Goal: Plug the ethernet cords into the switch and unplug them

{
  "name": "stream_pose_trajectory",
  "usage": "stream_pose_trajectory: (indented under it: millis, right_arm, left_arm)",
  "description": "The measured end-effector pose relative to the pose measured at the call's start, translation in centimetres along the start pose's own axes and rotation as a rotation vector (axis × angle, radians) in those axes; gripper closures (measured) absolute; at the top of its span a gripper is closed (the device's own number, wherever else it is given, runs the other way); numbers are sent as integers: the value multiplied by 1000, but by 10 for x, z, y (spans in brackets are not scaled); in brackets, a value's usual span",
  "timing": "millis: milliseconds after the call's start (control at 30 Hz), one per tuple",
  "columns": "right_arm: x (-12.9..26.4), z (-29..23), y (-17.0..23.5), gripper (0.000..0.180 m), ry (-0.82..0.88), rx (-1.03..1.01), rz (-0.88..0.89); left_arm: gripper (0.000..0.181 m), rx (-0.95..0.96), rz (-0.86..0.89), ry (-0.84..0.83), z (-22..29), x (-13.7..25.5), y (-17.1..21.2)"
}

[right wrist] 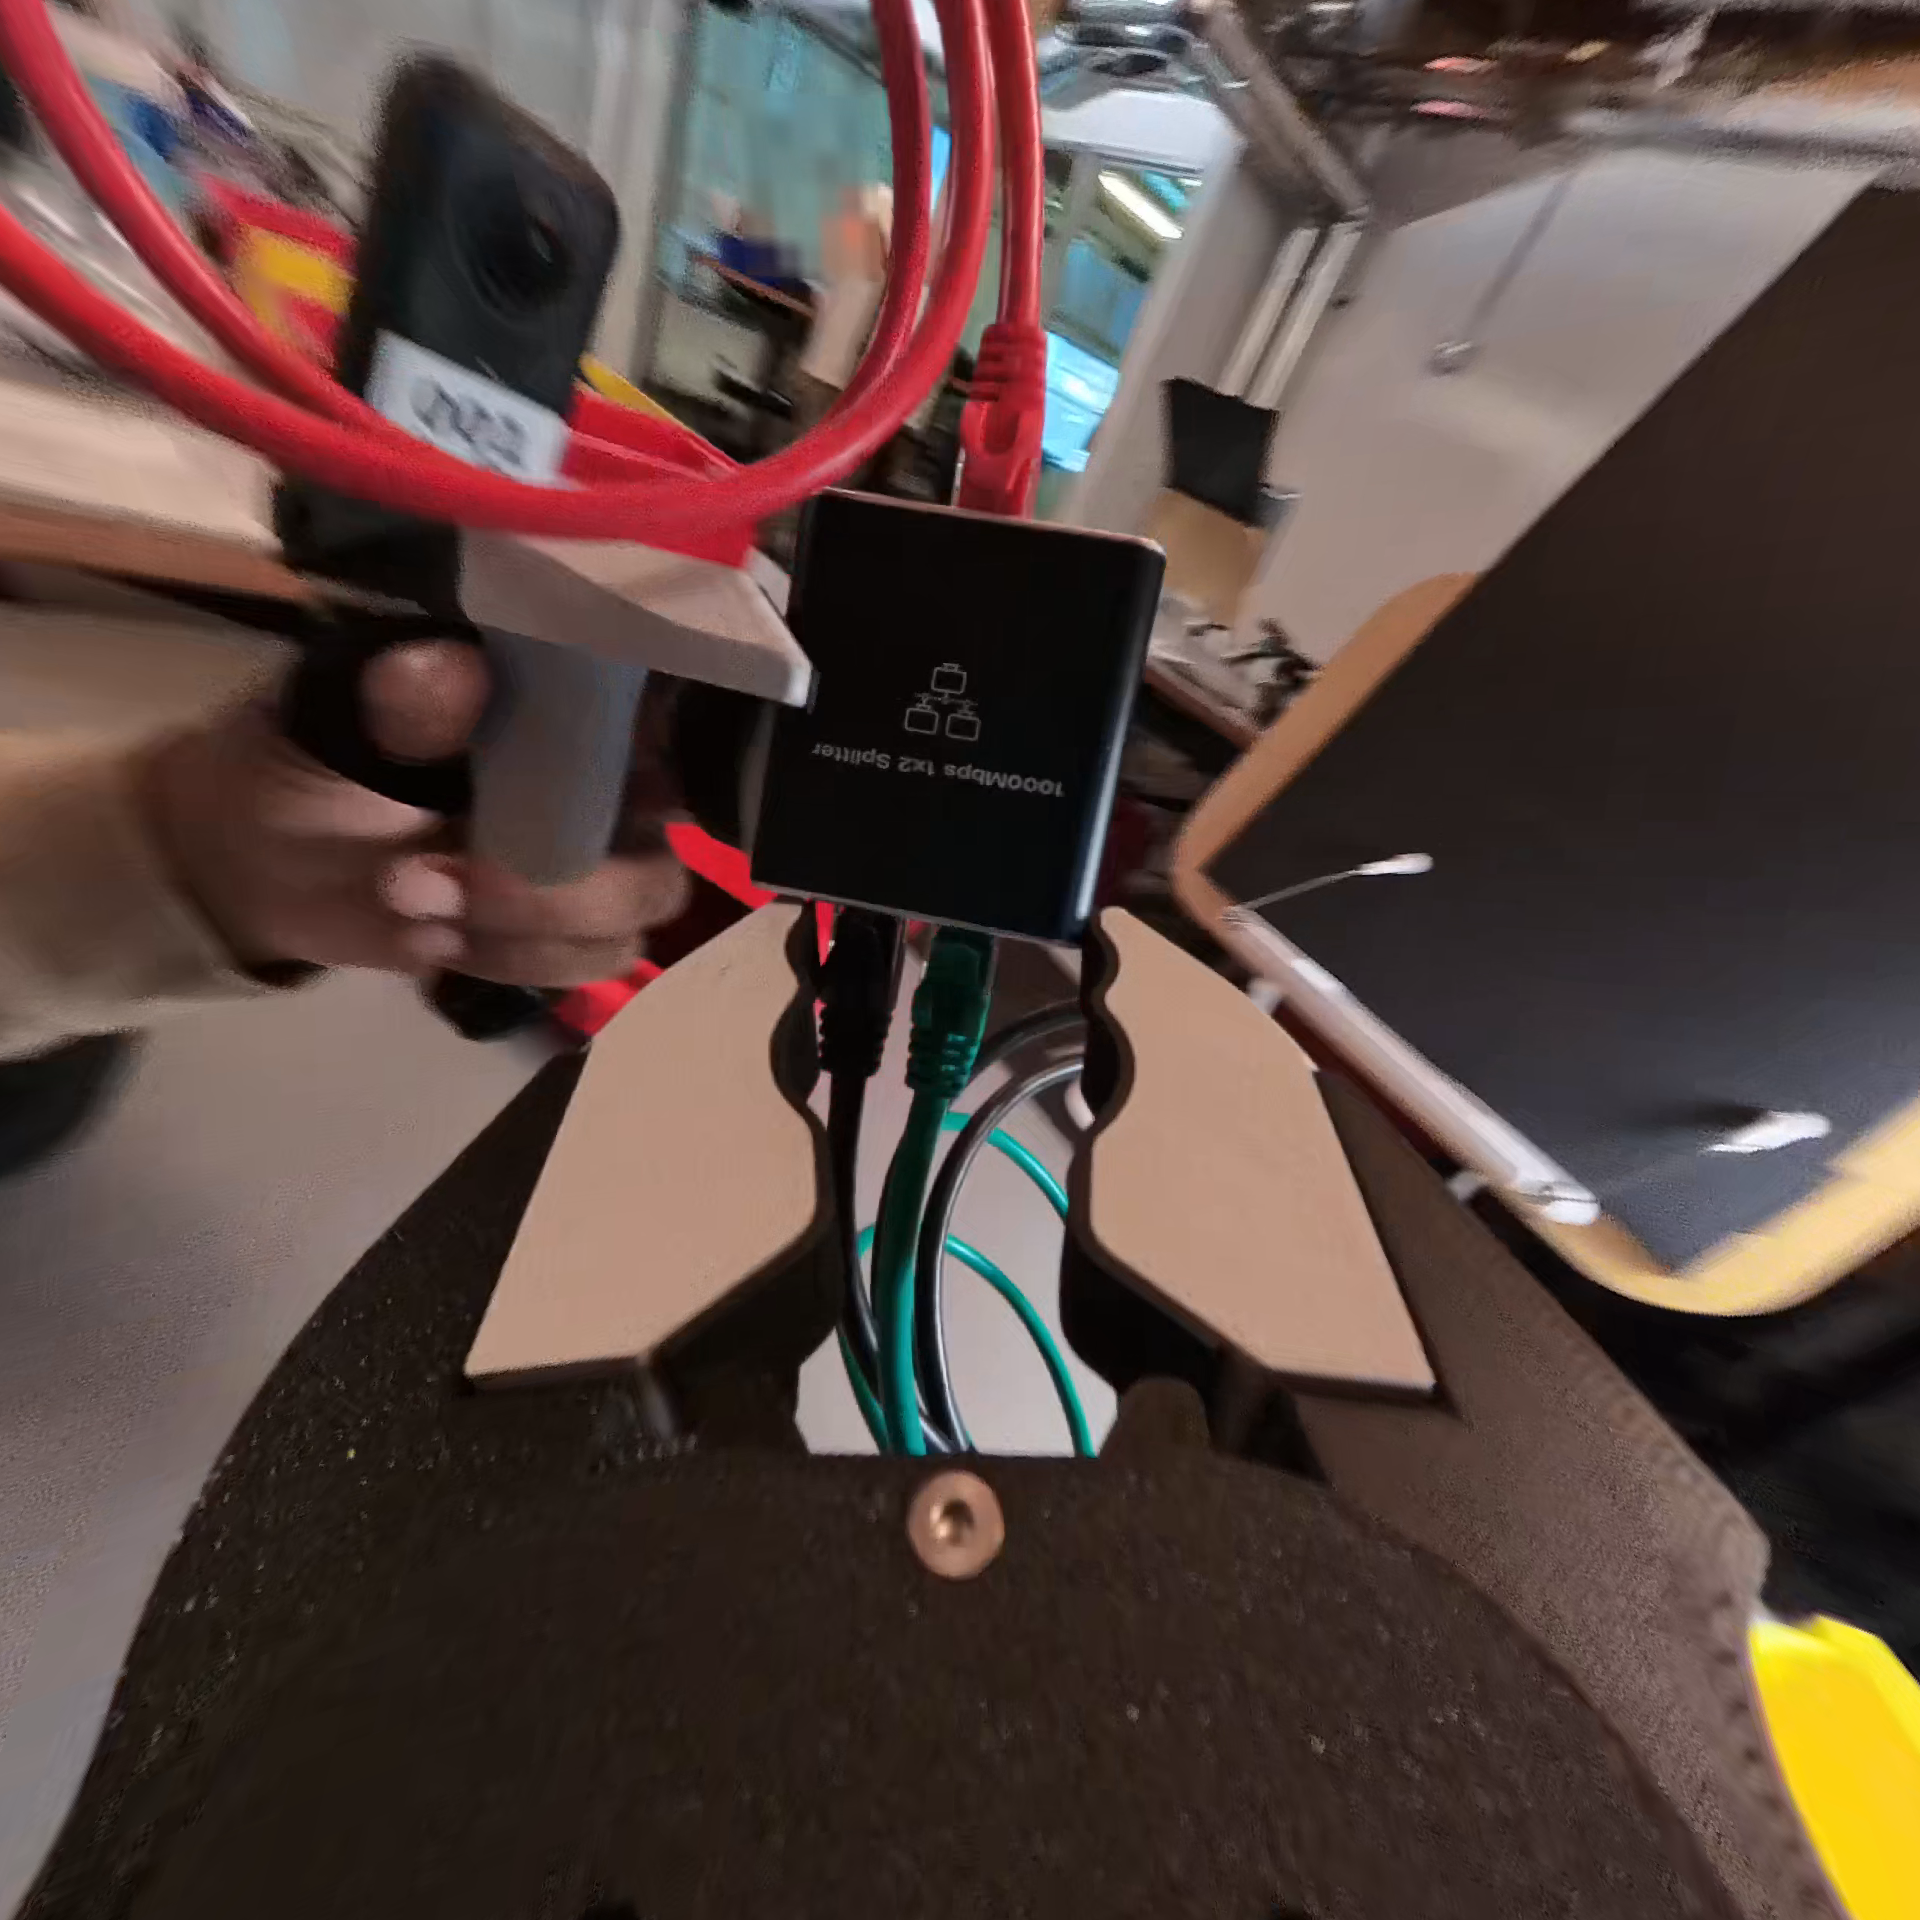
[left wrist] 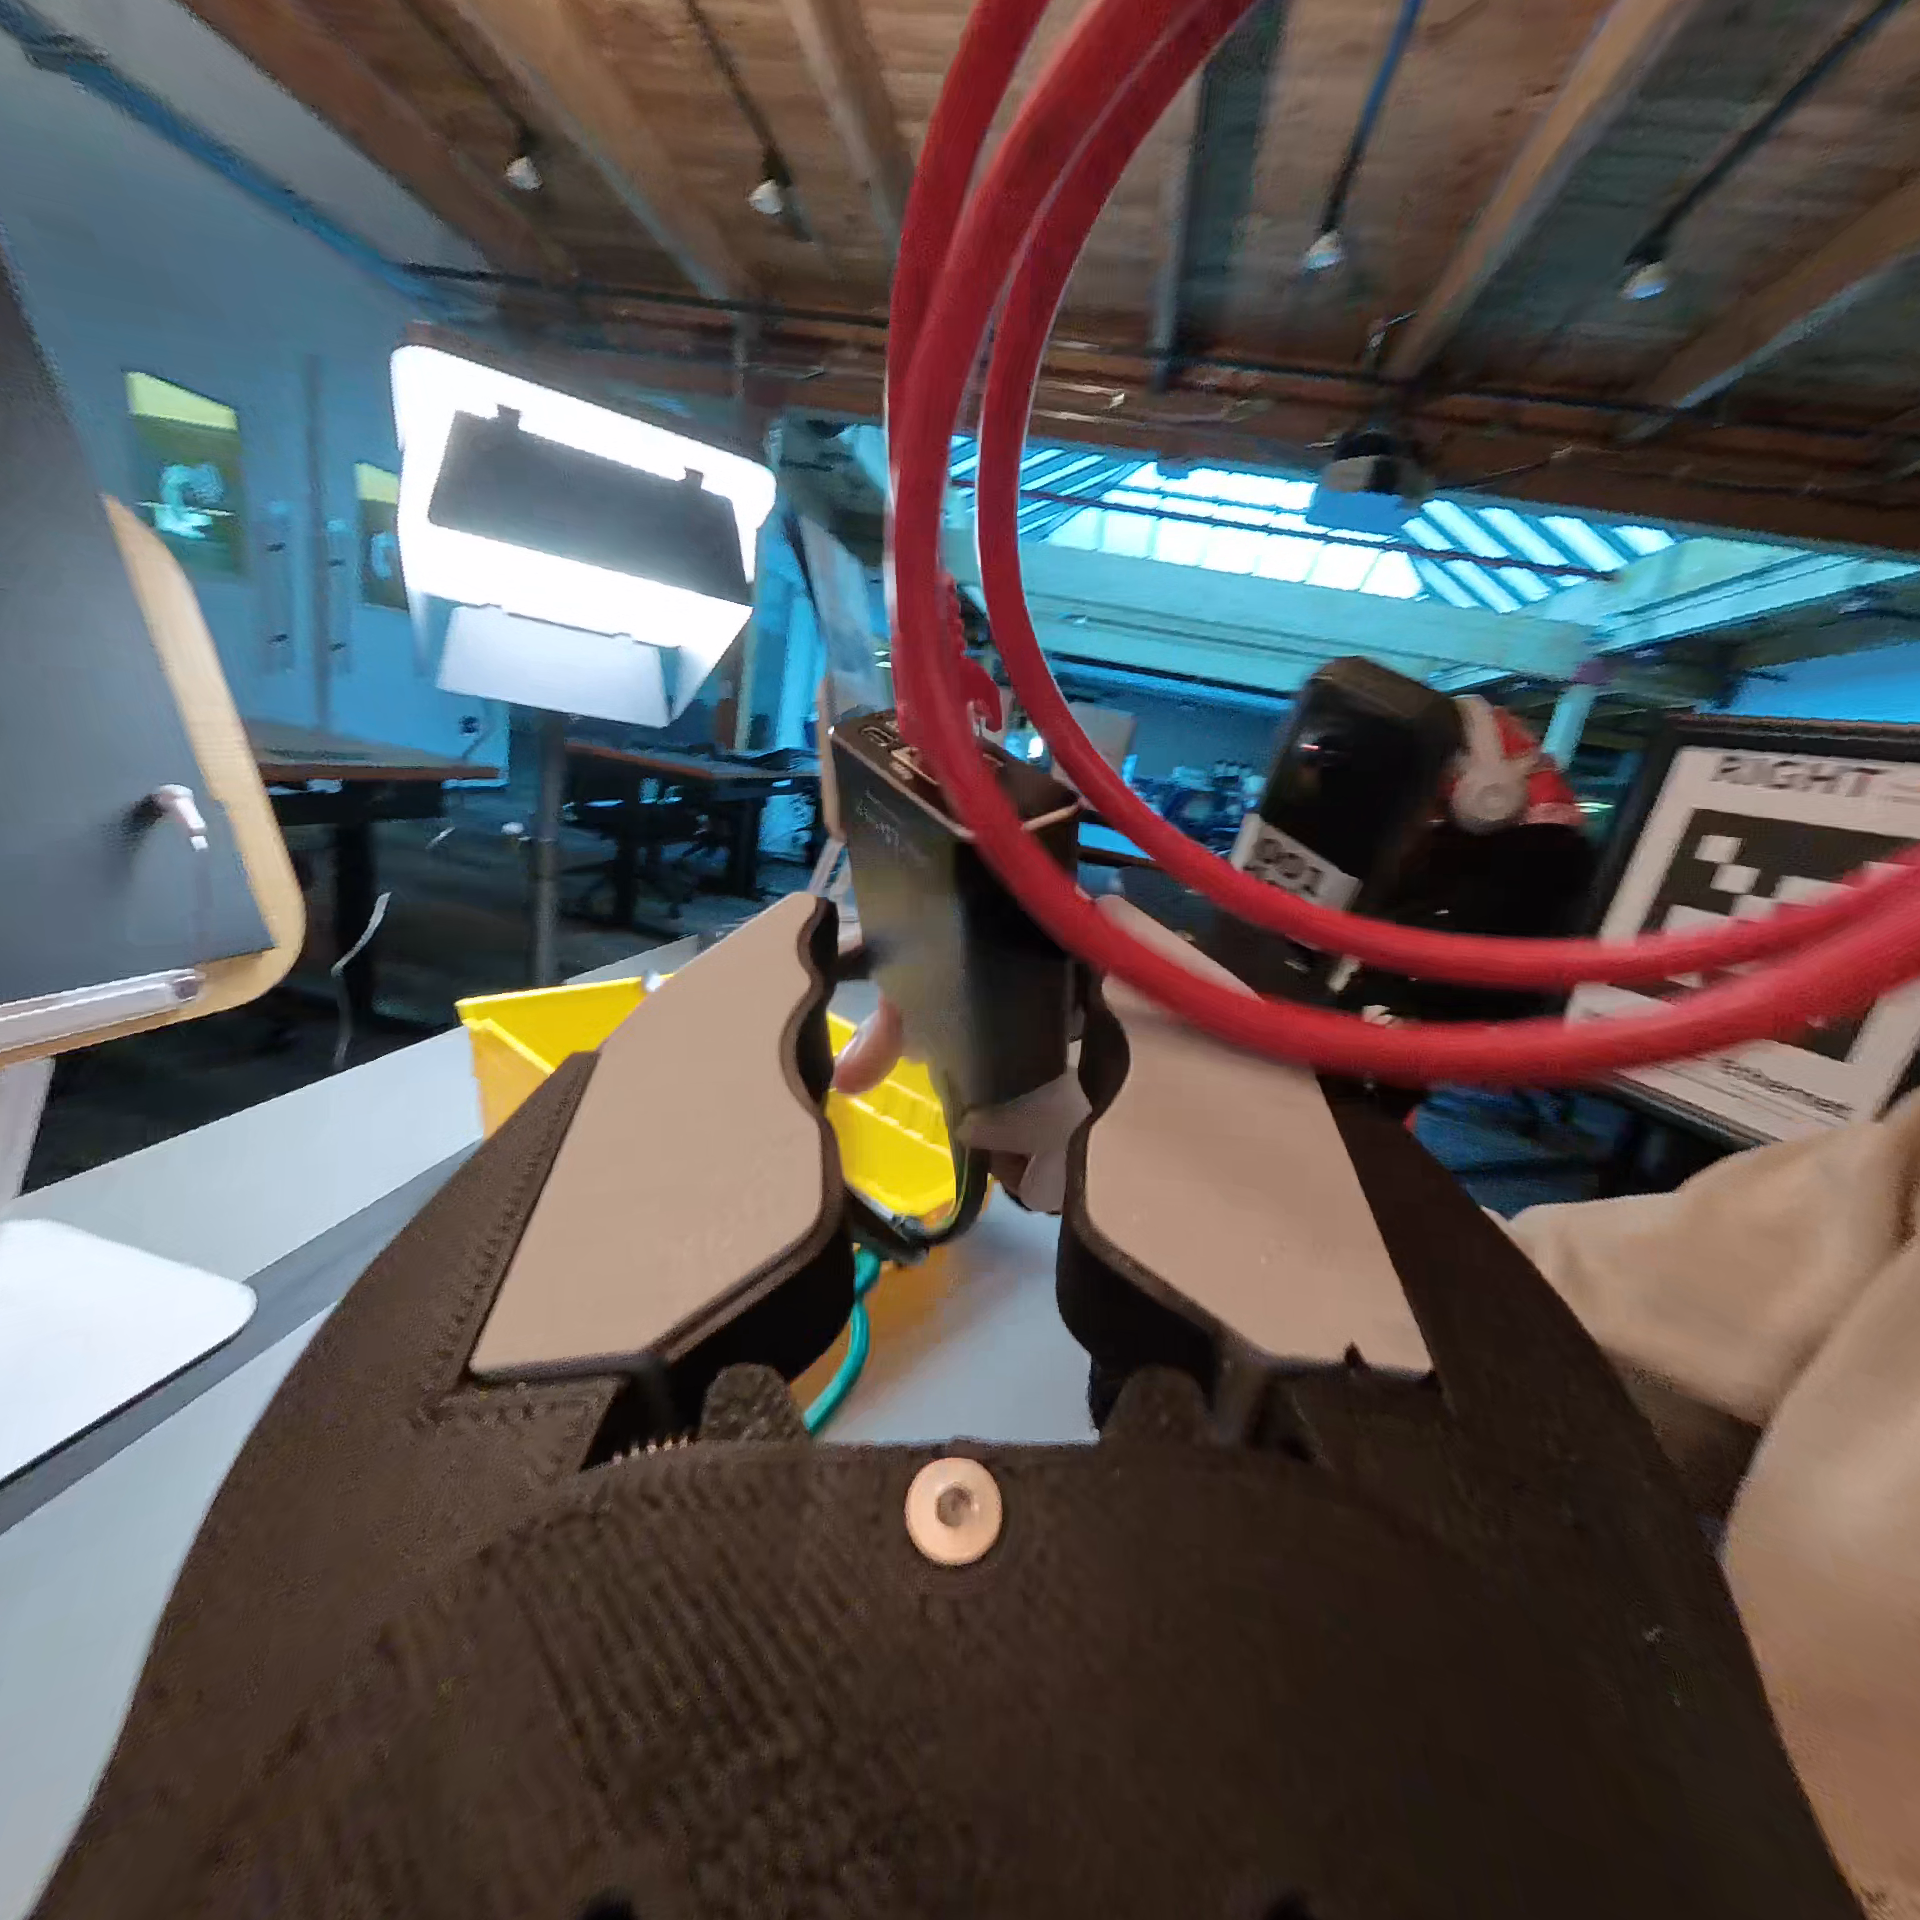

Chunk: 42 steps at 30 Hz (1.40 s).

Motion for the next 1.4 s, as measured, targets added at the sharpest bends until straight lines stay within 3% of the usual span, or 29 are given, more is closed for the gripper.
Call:
stream_pose_trajectory:
  millis: [133,167,233,333,467,567,633,700,867,1067,1167,1300,1400]
  right_arm:
    - [-2,-7,-3,132,209,302,-90]
    - [-3,-9,-4,132,244,357,-101]
    - [-3,-9,-5,132,251,393,-112]
    - [-2,-10,-8,132,172,302,-61]
    - [17,-14,-35,137,110,188,137]
    - [21,-26,-46,152,-125,-13,236]
    - [6,-41,-36,154,-334,-164,184]
    - [-14,-49,-16,152,-397,-246,125]
    - [-48,-59,24,150,-282,-325,71]
    - [-38,-44,19,143,19,-87,57]
    - [-41,-42,24,134,-42,-160,15]
    - [-39,-41,28,167,-103,-70,-39]
    - [-23,-23,23,170,-139,31,-124]
  left_arm:
    - [142,-94,-28,-107,4,-4,3]
    - [153,-116,-16,-136,3,-3,3]
    - [154,-123,-20,-120,3,-1,3]
    - [155,-92,8,-101,4,0,1]
    - [155,-33,79,-134,-12,11,-9]
    - [156,35,105,-156,-28,19,-13]
    - [155,53,109,-169,-34,21,-13]
    - [155,55,106,-176,-37,22,-14]
    - [155,33,111,-182,-34,24,-19]
    - [155,41,140,-180,-35,29,-25]
    - [156,67,157,-138,-27,26,-24]
    - [155,92,163,-85,-16,17,-18]
    - [156,105,129,-41,-19,19,-20]
Point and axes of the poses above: each gripper's, where its closed fingertips meet, x back along the fingers, y out of its underside, z = x × y across the jaws, the point moved 6 cm from there along x, back along the fingers, and after that the axes turned 10 degrees about -y, right-handed, at the moved point
